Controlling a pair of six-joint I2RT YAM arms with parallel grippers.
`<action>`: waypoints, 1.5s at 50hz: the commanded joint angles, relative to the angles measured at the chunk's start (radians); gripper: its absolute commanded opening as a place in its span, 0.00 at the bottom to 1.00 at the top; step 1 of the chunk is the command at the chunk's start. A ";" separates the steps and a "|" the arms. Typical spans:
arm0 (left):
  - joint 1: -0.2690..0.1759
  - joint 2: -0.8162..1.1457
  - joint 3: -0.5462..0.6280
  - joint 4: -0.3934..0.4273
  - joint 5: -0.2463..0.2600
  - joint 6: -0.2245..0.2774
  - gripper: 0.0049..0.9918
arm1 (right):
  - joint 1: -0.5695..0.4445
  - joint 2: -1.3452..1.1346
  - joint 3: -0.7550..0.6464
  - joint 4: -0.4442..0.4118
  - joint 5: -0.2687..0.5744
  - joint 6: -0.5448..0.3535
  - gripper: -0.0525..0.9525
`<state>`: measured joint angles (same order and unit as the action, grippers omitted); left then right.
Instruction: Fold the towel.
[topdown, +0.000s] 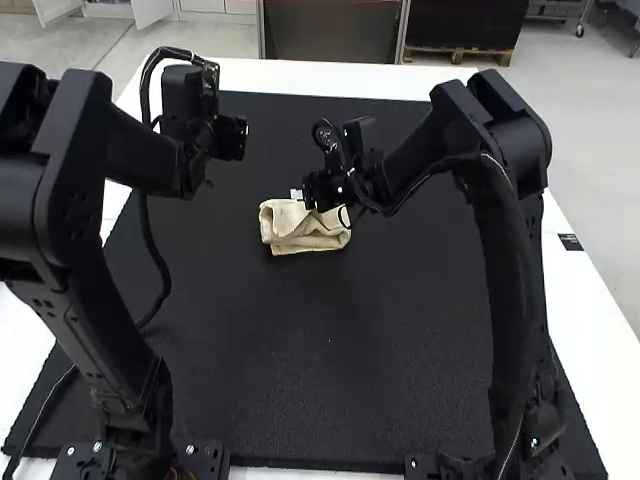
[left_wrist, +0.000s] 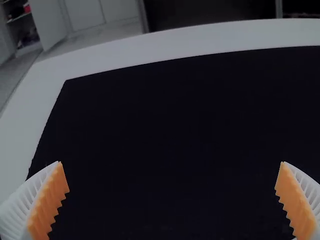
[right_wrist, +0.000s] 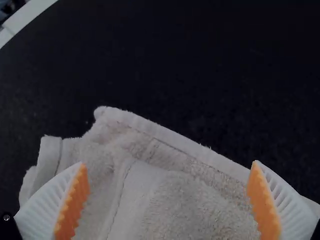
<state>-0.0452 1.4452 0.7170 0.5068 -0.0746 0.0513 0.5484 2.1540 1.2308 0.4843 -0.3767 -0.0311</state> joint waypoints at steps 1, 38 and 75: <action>0.001 -0.040 0.009 0.012 0.010 -0.010 0.98 | 0.007 -0.013 -0.022 0.005 0.002 -0.015 0.78; 0.030 -0.055 0.021 -0.021 0.010 -0.002 0.98 | 0.038 0.078 -0.134 0.056 0.002 0.026 0.81; 0.033 -0.054 0.067 -0.034 0.009 0.010 0.98 | 0.025 -0.003 -0.040 0.016 -0.005 0.037 0.94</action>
<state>-0.0132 1.4105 0.7448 0.4679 -0.0746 0.0555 0.5720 2.2047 1.1370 0.5228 -0.3805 -0.0135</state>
